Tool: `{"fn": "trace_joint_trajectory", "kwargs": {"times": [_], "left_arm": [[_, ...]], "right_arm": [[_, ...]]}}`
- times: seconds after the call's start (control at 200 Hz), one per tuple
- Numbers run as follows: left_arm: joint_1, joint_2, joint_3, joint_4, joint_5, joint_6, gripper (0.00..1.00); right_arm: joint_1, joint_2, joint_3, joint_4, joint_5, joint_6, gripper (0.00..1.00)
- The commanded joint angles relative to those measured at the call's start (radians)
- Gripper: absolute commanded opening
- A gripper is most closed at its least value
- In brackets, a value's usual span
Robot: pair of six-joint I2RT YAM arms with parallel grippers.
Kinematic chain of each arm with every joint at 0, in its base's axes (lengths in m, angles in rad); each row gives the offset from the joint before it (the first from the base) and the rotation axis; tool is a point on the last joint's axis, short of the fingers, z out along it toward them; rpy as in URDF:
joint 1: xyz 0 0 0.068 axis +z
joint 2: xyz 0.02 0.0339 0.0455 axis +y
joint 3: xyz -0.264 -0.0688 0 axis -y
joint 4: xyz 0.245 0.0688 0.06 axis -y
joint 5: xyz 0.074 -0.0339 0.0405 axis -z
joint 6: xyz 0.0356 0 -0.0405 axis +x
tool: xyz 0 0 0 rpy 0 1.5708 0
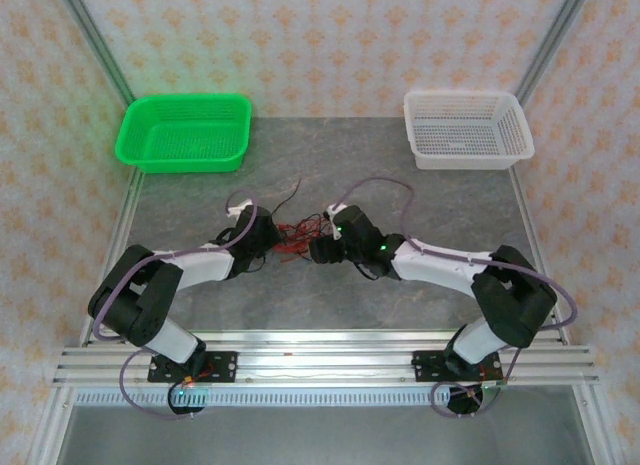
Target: Untangle the cables
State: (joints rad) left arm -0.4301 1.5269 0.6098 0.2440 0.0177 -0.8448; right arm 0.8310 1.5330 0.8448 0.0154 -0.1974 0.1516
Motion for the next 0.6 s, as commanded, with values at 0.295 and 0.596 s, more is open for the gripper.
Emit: {"fn": "trace_joint_trajectory", "kwargs": {"times": [0.295,0.596], "left_arm": [[0.005,-0.033,0.123,-0.113,0.022,0.006,0.0],[0.005,-0.031,0.12,-0.127,0.05,0.01,0.0]], "right_arm": [[0.005,0.197,0.049,0.095,0.221,-0.324,0.58],[0.001,0.31,0.078,0.31,0.301,-0.277,0.42]]}}
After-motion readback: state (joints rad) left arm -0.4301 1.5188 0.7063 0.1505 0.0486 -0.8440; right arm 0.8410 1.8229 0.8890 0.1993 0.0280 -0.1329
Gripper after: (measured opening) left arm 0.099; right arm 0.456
